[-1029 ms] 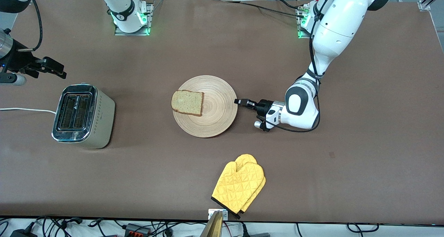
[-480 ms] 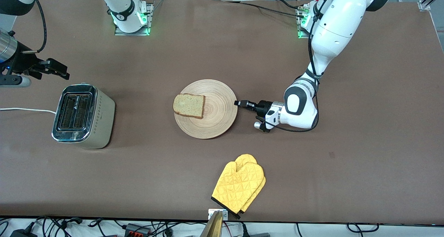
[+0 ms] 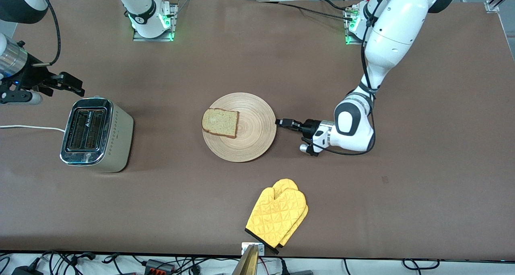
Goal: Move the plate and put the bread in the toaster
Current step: 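Release the plate with the left gripper while the right gripper reaches the bread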
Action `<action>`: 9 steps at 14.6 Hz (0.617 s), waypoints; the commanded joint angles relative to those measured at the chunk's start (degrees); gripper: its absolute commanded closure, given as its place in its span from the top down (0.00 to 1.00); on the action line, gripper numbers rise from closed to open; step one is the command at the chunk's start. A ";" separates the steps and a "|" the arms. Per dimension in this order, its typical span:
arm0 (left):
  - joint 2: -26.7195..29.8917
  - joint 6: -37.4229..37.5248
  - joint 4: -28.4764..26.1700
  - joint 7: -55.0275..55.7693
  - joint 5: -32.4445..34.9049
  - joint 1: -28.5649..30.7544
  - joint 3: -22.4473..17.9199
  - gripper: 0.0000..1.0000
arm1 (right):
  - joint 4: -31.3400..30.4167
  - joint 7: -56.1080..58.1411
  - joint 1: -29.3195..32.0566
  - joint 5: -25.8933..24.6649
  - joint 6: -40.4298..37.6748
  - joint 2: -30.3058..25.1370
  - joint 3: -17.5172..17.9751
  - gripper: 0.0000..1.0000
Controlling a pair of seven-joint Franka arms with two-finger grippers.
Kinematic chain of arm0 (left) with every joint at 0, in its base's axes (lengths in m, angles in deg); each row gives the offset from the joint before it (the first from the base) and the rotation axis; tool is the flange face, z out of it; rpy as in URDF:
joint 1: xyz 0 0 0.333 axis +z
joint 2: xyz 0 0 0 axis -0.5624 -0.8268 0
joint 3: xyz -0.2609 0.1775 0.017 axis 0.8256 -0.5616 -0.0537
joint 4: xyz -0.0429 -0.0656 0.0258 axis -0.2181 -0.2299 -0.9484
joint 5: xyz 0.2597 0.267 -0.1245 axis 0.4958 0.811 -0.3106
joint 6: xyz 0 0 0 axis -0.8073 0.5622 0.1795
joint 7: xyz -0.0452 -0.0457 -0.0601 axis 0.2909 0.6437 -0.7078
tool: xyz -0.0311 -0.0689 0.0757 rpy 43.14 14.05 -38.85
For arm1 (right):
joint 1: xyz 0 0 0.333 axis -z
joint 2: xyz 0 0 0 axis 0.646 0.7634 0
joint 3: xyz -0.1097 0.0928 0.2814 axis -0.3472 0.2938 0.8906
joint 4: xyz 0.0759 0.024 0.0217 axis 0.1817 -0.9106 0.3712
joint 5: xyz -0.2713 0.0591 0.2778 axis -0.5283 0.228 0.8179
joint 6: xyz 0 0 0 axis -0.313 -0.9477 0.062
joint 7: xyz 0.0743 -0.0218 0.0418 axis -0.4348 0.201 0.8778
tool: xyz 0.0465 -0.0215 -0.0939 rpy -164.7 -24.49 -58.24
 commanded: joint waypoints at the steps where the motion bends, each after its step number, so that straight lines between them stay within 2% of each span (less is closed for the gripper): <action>1: 0.11 9.21 4.74 2.26 8.06 5.69 0.00 0.43 | -0.70 -1.25 -3.29 -0.33 1.93 1.76 0.18 1.00; 3: 0.20 16.15 8.96 5.69 14.92 9.47 0.00 0.43 | -0.70 -1.25 -5.13 -0.24 2.11 3.42 0.18 1.00; 7: 0.20 26.36 15.99 8.60 23.71 17.03 0.00 0.44 | -0.78 -4.05 -8.04 0.81 4.91 8.25 0.27 1.00; 9: 0.73 32.50 19.77 11.40 28.37 20.37 -0.09 0.44 | -0.78 -5.29 -11.63 2.64 6.93 10.19 0.27 1.00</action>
